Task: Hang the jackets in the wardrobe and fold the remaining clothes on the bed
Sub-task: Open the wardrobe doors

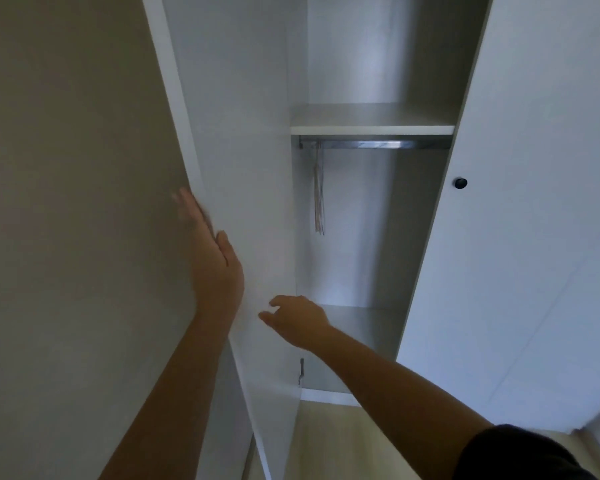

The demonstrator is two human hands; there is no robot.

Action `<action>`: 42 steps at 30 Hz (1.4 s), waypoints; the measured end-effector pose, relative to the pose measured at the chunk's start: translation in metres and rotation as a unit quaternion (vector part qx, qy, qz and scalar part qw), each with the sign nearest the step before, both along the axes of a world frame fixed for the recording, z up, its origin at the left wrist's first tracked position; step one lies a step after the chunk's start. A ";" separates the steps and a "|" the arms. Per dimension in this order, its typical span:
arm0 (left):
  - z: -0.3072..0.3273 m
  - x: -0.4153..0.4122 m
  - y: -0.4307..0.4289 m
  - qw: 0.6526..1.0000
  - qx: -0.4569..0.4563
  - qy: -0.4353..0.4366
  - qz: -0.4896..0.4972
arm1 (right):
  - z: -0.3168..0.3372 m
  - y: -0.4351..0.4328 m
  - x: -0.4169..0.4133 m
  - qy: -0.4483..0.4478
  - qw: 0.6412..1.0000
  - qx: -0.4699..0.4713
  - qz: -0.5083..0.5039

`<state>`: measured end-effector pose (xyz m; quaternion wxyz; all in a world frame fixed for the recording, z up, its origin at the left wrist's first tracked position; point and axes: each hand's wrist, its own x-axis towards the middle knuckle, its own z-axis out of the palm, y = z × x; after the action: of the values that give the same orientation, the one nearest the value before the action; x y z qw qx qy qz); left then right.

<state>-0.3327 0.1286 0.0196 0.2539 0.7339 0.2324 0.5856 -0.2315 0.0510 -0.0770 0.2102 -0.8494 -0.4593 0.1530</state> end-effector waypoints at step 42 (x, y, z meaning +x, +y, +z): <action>-0.066 0.462 -0.079 0.832 -0.144 0.267 -0.464 | 0.093 -0.160 0.383 -0.142 0.921 0.259 -0.254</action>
<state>0.1294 0.0494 -0.0462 0.5268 0.8384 0.0056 0.1398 0.1519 -0.1092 0.0161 0.3876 -0.8659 -0.2771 -0.1521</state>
